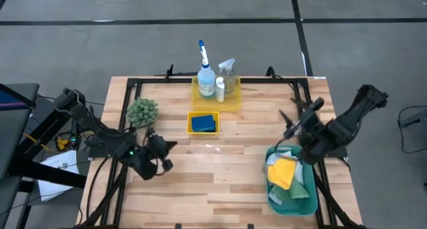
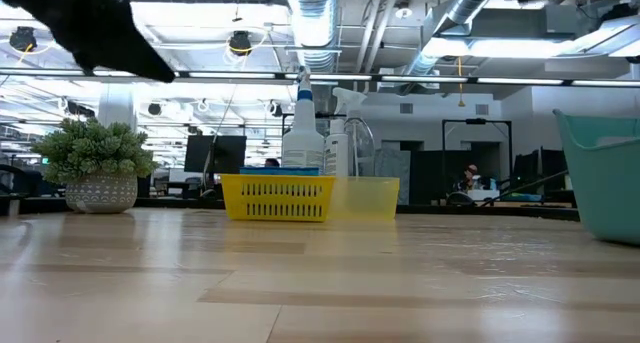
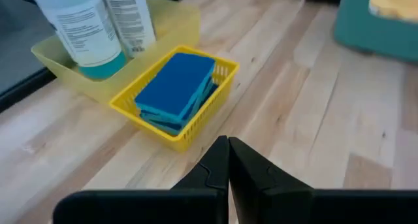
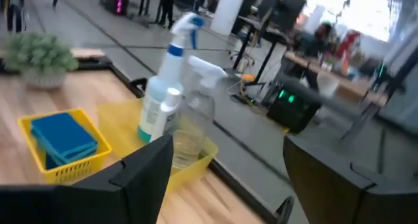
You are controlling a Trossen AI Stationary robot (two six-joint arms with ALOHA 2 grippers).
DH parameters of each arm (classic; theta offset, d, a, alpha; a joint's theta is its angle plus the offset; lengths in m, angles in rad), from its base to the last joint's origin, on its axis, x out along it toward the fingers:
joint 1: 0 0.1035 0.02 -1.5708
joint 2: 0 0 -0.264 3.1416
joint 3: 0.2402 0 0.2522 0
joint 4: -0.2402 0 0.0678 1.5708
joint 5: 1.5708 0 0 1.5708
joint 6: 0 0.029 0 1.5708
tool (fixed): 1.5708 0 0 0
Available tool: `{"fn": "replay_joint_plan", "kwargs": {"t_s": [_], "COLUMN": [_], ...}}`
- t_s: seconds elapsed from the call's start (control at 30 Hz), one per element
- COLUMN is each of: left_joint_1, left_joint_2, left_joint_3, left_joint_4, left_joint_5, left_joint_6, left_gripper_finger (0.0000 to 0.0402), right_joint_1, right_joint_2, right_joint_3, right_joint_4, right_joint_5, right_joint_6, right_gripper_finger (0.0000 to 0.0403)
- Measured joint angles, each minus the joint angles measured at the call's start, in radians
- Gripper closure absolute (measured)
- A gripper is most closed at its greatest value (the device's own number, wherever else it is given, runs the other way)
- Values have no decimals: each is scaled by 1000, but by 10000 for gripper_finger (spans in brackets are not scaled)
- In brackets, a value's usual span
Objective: Pick & Place Kitchen Items
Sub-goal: Return to Home Position
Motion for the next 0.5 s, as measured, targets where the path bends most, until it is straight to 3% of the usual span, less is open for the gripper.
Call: {"fn": "replay_joint_plan", "kwargs": {"t_s": [0.17,0.27,0.37,0.5], "left_joint_1": [0,15,49,114], "left_joint_2": [-117,-184,-235,-275], "left_joint_3": [-159,-267,-373,-481], "left_joint_4": [173,381,624,909], "left_joint_5": [-19,-10,73,208], "left_joint_6": [42,169,337,537], "left_gripper_finger": [401,401,401,401], "right_joint_1": [-14,4,39,81], "right_joint_2": [-202,-263,-285,-271], "right_joint_3": [-126,-162,-187,-215], "right_joint_4": [80,239,461,714], "right_joint_5": [-1,-6,-61,-143], "right_joint_6": [43,-75,-290,-532], "right_gripper_finger": [141,169,220,321]}}
